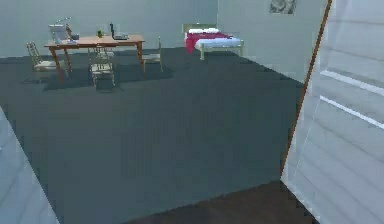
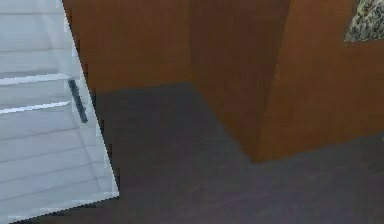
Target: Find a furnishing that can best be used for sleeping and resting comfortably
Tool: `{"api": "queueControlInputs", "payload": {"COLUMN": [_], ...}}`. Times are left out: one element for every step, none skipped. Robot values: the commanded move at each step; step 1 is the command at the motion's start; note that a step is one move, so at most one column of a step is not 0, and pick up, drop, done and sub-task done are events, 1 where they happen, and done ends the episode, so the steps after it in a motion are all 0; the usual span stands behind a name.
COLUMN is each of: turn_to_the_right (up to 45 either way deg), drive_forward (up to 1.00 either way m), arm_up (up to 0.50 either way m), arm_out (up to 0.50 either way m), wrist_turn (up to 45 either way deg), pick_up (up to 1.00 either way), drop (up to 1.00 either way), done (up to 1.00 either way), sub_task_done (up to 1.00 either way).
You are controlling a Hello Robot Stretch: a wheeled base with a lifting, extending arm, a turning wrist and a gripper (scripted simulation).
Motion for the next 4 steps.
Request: {"api": "queueControlInputs", "payload": {"turn_to_the_right": [0.0,0.0,0.0,-3.0], "drive_forward": [1.0,1.0,1.0,0.0], "arm_up": [0.0,0.0,0.0,0.0], "arm_out": [0.0,0.0,0.0,0.0], "wrist_turn": [0.0,0.0,0.0,0.0], "pick_up": [0.0,0.0,0.0,0.0], "drop": [0.0,0.0,0.0,0.0], "done": [0.0,0.0,0.0,0.0], "sub_task_done": [0.0,0.0,0.0,0.0]}}
